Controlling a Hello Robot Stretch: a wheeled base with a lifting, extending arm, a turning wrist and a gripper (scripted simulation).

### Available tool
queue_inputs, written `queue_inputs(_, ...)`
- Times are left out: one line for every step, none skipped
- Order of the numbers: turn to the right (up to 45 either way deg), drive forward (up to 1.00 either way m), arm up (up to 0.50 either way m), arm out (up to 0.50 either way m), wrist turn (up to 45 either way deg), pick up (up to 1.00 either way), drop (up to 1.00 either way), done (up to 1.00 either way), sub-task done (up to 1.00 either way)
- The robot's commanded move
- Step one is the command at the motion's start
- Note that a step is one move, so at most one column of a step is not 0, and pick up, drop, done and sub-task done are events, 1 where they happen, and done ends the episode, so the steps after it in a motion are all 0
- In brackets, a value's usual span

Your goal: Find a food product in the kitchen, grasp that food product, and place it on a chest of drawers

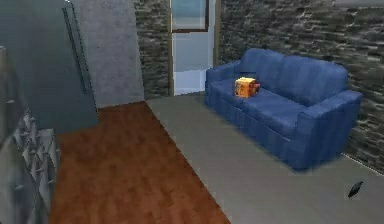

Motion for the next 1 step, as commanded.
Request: queue_inputs(0.0,1.00,0.00,0.00,0.0,0.00,0.00,0.00,0.00)
